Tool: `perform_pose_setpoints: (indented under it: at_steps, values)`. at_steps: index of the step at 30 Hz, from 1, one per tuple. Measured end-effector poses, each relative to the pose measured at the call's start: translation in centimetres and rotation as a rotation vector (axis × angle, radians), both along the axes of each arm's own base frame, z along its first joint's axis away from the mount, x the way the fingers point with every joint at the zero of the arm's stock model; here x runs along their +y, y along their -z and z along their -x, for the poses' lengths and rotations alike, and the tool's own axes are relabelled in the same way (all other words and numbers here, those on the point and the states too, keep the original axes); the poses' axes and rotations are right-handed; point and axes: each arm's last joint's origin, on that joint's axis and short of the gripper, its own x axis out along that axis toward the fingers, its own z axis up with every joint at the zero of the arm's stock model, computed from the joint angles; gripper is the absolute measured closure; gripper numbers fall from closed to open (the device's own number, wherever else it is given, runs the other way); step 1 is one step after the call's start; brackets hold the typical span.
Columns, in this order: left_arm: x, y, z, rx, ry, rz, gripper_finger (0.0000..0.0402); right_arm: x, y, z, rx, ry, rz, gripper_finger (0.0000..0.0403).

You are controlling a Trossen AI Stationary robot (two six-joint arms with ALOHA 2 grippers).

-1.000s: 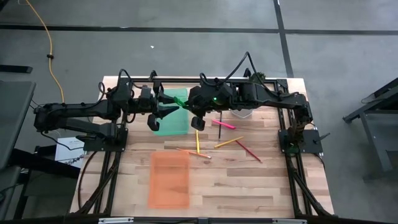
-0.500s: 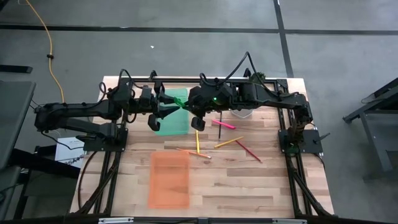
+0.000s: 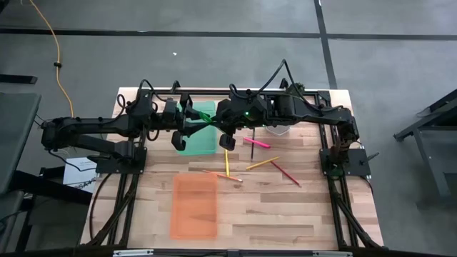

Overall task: Sort pens & pencils
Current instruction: Put the green pen into the green bin

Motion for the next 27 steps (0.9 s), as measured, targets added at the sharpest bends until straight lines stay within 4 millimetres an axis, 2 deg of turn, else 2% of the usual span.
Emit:
perform_pose_setpoints:
  at_steps: [7,18,27]
  values:
    - [0.01,0.0,0.0,0.0,-0.003,-0.001,0.0285,0.0,0.01,0.0,0.001,0.0,0.0,0.0375]
    - [0.01,0.02,0.01,0.002,-0.008,-0.011,0.0357,0.0,0.01,0.0,0.001,0.001,0.0,0.0375]
    - [0.01,0.01,0.01,0.002,-0.006,-0.01,0.0339,0.0,0.01,0.0,0.001,0.0,0.0,0.0375]
